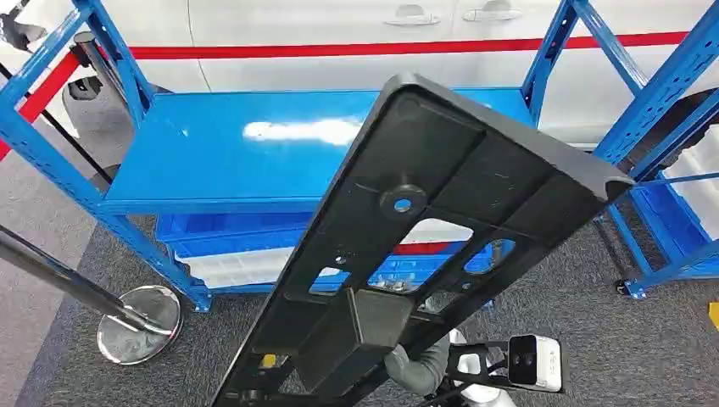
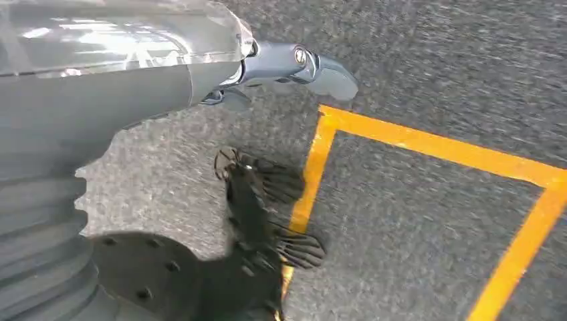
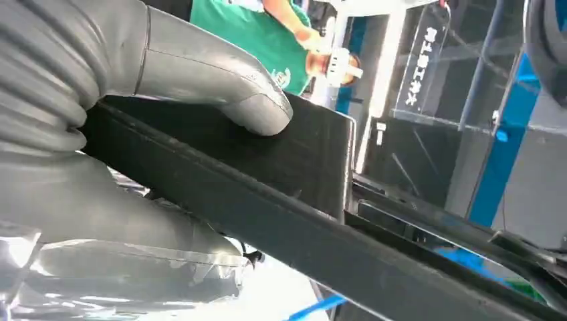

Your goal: Take the parts from the cabinet and place them on the table.

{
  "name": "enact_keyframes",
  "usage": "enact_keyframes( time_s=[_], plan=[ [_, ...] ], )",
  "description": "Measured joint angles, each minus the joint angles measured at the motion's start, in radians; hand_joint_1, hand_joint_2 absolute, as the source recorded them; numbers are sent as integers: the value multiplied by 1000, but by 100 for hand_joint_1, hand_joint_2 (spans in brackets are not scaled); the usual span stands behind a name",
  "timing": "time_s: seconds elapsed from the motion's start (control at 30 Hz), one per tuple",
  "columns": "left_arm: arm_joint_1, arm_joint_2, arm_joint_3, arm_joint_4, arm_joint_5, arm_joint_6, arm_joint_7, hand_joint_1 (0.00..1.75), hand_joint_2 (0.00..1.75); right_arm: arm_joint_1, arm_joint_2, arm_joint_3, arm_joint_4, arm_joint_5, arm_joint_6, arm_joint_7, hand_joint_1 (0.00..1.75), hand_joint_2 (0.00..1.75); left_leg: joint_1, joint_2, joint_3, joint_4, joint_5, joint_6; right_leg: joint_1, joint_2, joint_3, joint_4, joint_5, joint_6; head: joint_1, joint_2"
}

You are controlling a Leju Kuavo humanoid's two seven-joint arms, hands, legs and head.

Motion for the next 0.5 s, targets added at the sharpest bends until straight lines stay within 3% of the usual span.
enact_keyframes(
  time_s=[0.1,0.13,0.17,0.2,0.23,0.27,0.3,0.33,0.37,0.4,0.43,0.47,0.5],
  plan=[
    [2,0,1,0,2,1,-1,0,175,-11,8,-2,0,-2,10,0,175,175,-6,-1,-16,8,18,18,-5,-3,2,-6,26,16,0,0],
    [3,-2,2,0,3,0,-2,0,175,-12,9,-3,0,-2,11,0,175,175,4,4,-24,-2,36,27,-4,0,-4,-2,24,23,0,0],
    [1,-4,3,0,3,0,-3,0,175,-12,10,-6,0,-4,15,0,175,175,1,7,-39,-2,48,35,-8,4,-19,21,-21,27,0,0],
    [0,-3,3,0,3,0,-5,0,175,-13,10,-10,0,-6,17,0,175,175,1,8,-58,-2,62,41,-9,5,-41,83,-95,30,0,0],
    [1,-4,4,0,3,0,-6,0,175,-13,10,-14,0,-7,18,0,175,175,0,8,-72,-1,75,42,-11,6,-63,158,-155,33,0,0],
    [2,-4,5,0,3,1,-7,0,175,-13,11,-18,0,-7,18,0,175,175,-1,8,-88,0,88,42,-14,6,-81,235,-199,37,0,0],
    [3,-4,6,0,3,0,-7,0,175,-13,11,-20,0,-7,18,0,175,175,-2,8,-106,1,101,40,-16,5,-91,298,-211,40,0,0],
    [3,-4,7,0,3,0,-7,0,175,-13,11,-21,1,-7,18,0,175,175,-2,8,-124,3,113,38,-18,5,-84,323,-190,42,0,0],
    [3,-4,8,0,3,1,-7,0,175,-13,11,-22,1,-7,18,0,175,175,-2,9,-140,6,123,36,-19,5,-60,310,-156,42,0,0],
    [3,-5,8,0,3,0,-7,0,175,-13,11,-24,2,-6,18,0,175,175,-1,8,-159,9,135,33,-20,5,-10,253,-115,41,0,0],
    [3,-5,9,0,3,1,-7,0,175,-15,11,-26,2,-6,17,0,175,175,-1,7,-175,14,146,30,-22,6,61,159,-97,39,0,0],
    [3,-6,9,0,2,1,-7,0,175,-19,12,-26,1,-7,15,0,175,175,-2,7,-183,20,153,25,-23,7,140,57,-117,33,0,0],
    [4,-6,9,0,2,1,-7,0,175,-25,15,-27,1,-8,9,0,175,175,-5,5,-191,26,158,18,-15,9,193,-31,-156,28,0,0]
  ],
)
